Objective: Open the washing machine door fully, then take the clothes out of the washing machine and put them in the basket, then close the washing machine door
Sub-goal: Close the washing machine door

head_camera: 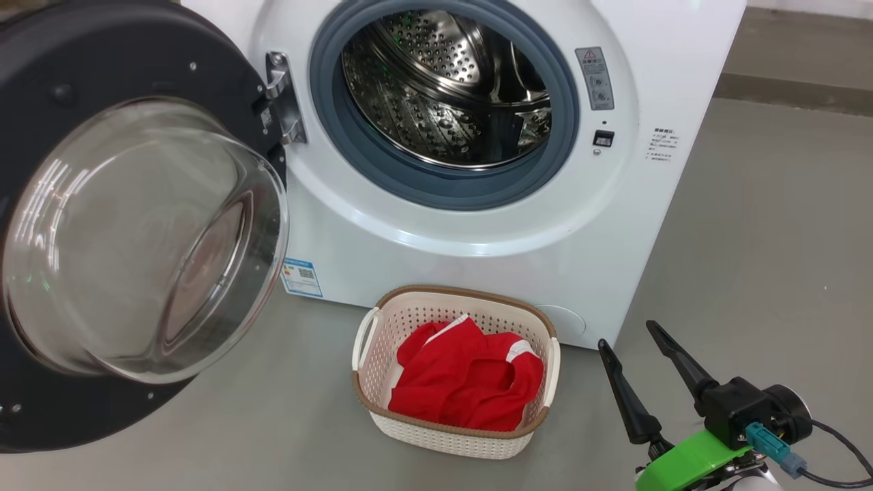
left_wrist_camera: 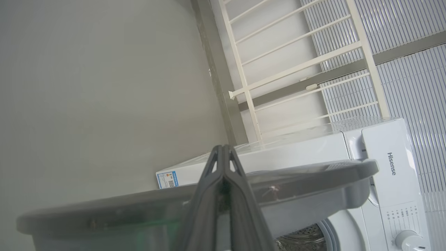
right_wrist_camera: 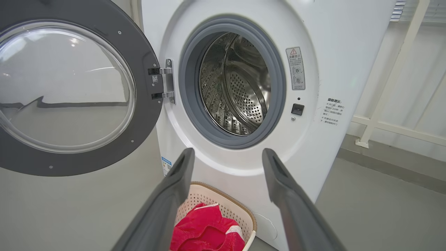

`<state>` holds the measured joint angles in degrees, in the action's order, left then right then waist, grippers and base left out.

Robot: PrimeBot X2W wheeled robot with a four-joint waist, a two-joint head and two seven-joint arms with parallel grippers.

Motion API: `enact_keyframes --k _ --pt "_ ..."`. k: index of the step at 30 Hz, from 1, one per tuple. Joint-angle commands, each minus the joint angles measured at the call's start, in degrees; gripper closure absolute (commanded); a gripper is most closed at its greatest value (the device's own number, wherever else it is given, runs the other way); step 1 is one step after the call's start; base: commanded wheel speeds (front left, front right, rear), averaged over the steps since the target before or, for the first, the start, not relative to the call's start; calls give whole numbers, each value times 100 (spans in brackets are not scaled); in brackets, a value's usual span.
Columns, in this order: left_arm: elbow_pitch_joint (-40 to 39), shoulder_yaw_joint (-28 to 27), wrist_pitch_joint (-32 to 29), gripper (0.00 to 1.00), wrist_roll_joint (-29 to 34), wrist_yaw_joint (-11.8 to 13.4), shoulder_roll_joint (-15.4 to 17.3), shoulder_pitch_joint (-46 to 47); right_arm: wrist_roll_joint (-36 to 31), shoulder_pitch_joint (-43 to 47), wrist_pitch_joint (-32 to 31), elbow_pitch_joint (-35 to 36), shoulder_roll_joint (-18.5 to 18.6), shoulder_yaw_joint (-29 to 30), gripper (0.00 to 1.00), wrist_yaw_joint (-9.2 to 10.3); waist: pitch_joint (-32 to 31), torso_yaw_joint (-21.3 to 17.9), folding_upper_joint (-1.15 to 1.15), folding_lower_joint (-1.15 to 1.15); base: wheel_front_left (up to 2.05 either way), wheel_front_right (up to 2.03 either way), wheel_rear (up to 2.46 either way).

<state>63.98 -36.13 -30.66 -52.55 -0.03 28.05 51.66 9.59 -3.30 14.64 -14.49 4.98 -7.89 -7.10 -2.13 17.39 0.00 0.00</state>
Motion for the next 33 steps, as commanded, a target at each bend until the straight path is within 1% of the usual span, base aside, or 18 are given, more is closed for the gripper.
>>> enact_keyframes --k 1,6,10,14,19,27,33 --pt "-84 -7 -108 100 -66 -64 309 -43 -1 -115 36 135 13 -81 0 -39 -28 0 0 0 0 0 0" --pt "98 -5 -452 100 -171 -340 383 -135 6 -60 36 147 -19 -74 0 -39 -97 30 0 0 0 0 0" --pt "167 53 -791 100 -245 -551 380 -196 8 -34 36 165 -50 -94 0 -39 -119 82 0 0 0 0 0" --pt "144 38 -1067 100 -403 -680 334 -303 18 -14 36 169 -74 -110 0 -39 -133 133 0 0 0 0 0" --pt "-39 -2 -1369 100 -662 -737 233 -481 22 -10 36 168 -84 -114 0 -39 -129 177 0 0 0 0 0" --pt "-854 82 -1891 100 -1184 -744 -81 -862 37 -45 36 156 -87 -141 0 -39 -98 183 0 0 0 0 0" --pt "-1409 141 -2086 100 -1452 -745 -331 -1196 66 -56 36 157 -104 -119 0 -39 -80 142 0 0 0 0 0"
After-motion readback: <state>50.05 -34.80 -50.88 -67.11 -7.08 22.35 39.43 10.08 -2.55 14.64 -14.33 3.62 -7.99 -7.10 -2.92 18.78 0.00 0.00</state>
